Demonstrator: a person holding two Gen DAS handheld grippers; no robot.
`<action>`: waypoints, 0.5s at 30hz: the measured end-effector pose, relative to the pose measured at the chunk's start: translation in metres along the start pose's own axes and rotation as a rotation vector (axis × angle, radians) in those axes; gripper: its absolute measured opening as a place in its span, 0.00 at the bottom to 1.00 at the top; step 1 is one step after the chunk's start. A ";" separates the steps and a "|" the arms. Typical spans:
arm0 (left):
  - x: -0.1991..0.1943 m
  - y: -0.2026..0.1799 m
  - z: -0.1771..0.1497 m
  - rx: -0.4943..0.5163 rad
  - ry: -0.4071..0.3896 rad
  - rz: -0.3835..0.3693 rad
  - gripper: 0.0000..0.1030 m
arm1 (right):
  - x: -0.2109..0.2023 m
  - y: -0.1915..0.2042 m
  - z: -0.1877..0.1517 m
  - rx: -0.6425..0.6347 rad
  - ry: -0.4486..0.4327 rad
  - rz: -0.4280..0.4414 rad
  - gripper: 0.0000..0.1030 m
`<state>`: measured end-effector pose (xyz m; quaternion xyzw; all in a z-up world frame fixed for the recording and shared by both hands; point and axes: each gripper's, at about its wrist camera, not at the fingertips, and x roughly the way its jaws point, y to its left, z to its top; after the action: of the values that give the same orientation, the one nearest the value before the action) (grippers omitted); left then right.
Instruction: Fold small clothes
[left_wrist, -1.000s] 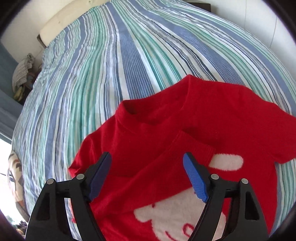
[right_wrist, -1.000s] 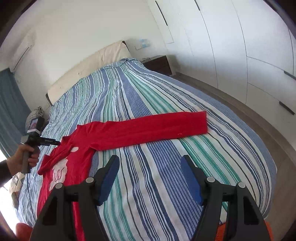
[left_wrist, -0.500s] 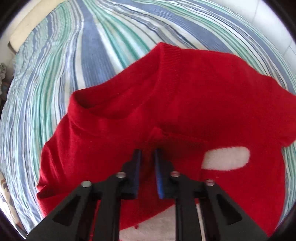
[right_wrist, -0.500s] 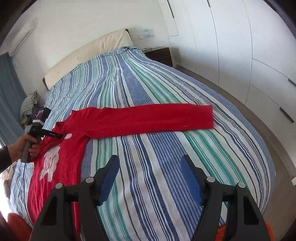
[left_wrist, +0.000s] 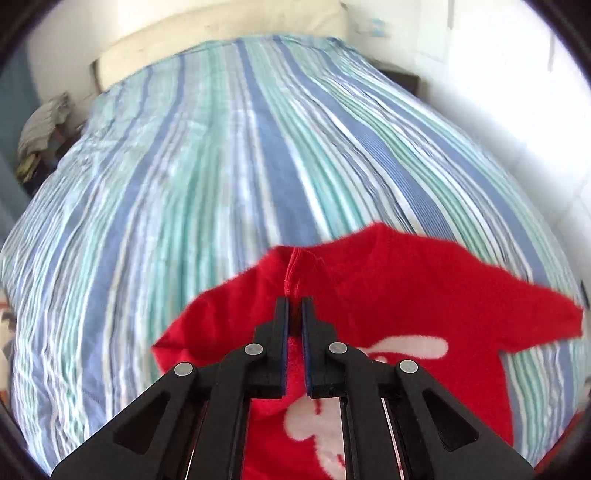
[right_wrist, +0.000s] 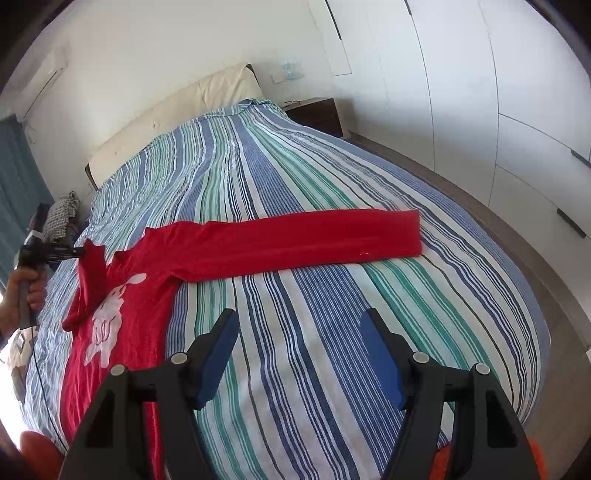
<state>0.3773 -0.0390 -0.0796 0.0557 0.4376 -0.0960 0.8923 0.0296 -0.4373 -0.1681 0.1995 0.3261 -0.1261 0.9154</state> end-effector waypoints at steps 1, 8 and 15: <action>-0.017 0.028 -0.002 -0.087 -0.028 0.023 0.05 | -0.001 -0.001 0.000 0.005 -0.002 0.002 0.66; -0.067 0.264 -0.077 -0.582 -0.018 0.399 0.05 | -0.002 -0.002 0.000 0.010 -0.009 -0.004 0.66; -0.016 0.336 -0.205 -0.749 0.219 0.601 0.05 | 0.006 0.011 -0.002 -0.040 0.014 -0.040 0.66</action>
<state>0.2835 0.3287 -0.1869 -0.1353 0.4979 0.3358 0.7880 0.0370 -0.4272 -0.1699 0.1754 0.3389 -0.1365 0.9142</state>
